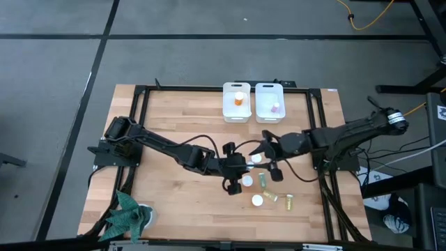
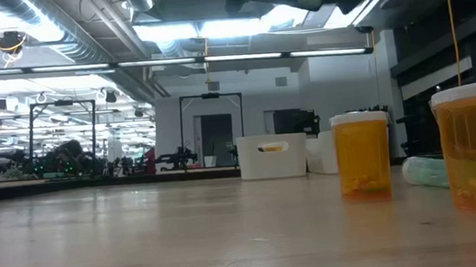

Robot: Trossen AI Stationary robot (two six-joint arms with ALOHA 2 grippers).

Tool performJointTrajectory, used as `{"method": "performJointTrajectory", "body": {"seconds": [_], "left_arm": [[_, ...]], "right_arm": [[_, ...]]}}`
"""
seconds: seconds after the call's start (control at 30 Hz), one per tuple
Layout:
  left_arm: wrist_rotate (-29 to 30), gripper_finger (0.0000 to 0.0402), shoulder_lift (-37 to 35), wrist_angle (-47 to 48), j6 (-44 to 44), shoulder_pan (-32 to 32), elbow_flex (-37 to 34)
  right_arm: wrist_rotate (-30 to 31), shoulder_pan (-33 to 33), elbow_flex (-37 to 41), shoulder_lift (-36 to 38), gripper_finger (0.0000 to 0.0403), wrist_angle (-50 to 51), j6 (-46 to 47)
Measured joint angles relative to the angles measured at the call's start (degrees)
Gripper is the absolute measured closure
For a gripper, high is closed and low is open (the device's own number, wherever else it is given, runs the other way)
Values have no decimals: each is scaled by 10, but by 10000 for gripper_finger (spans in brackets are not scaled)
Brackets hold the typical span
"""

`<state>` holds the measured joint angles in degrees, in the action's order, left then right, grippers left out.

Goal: Pick and place medicine bottles into bin by pill shape (circle, oval)
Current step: Put the small blue medicine pill bottle into the right white bin

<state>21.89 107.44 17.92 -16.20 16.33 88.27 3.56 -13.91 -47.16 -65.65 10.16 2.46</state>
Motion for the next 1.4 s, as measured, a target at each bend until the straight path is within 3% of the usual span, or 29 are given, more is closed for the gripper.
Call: {"method": "performJointTrajectory", "body": {"seconds": [0.23, 0.43, 0.97, 1.27, 1.4], "left_arm": [[0, 337, 0, 7, -2, -1, 1], [-2, 337, 0, 7, -2, -5, 1], [-2, 331, 1, 8, -3, -7, 0], [-1, 331, 1, 9, -3, -7, 0], [-1, 331, 1, 10, -3, -7, 0]], "right_arm": [[-13, 0, -81, 1, 184, 148, 1], [-65, -3, -80, -4, 184, 132, -26], [-61, -2, -79, -47, 184, 56, -88], [-60, -2, -79, -47, 186, 54, -57], [-29, -3, -79, -47, 202, 52, -41]]}}
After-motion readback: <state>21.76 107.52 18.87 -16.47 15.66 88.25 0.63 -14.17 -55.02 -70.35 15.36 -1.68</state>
